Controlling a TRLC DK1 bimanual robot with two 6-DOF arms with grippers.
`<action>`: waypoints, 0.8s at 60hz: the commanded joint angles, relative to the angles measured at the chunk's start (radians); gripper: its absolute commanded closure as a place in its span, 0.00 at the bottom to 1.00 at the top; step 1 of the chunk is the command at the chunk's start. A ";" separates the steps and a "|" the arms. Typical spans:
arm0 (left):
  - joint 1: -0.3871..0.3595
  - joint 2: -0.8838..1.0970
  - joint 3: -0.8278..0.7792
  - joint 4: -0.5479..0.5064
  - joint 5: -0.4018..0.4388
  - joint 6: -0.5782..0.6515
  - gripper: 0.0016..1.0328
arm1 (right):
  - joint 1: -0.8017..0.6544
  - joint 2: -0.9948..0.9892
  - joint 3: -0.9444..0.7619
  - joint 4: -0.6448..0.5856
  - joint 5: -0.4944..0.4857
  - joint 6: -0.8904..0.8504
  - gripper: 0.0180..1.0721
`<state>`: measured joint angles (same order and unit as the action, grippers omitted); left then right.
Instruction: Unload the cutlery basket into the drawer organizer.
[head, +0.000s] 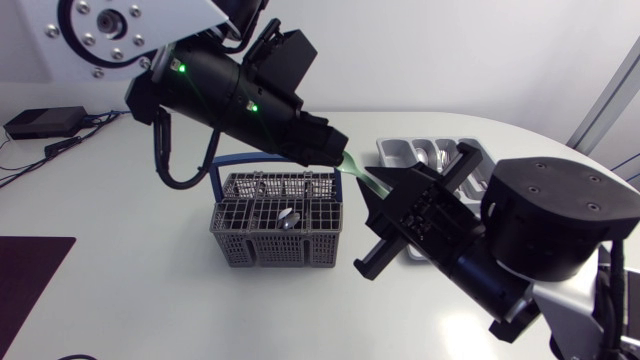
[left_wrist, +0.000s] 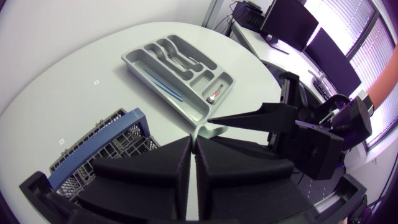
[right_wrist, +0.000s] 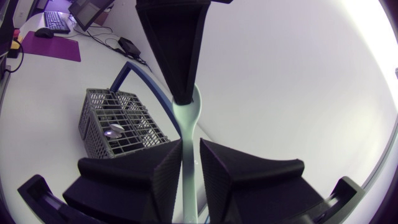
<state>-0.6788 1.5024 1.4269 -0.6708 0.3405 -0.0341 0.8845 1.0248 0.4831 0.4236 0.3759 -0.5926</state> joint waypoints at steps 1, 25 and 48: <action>0.002 0.016 -0.029 0.002 0.012 -0.030 0.97 | 0.014 0.004 0.026 0.018 0.023 -0.016 0.81; -0.005 -0.005 -0.045 0.005 0.022 -0.043 0.97 | 0.041 0.023 0.028 0.014 0.041 -0.027 0.90; 0.002 -0.056 -0.022 0.022 0.037 -0.061 0.30 | 0.048 -0.015 0.014 -0.026 0.027 -0.029 0.94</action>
<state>-0.6792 1.4906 1.4067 -0.6590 0.3630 -0.0689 0.9234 1.0340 0.4835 0.4160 0.4046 -0.6109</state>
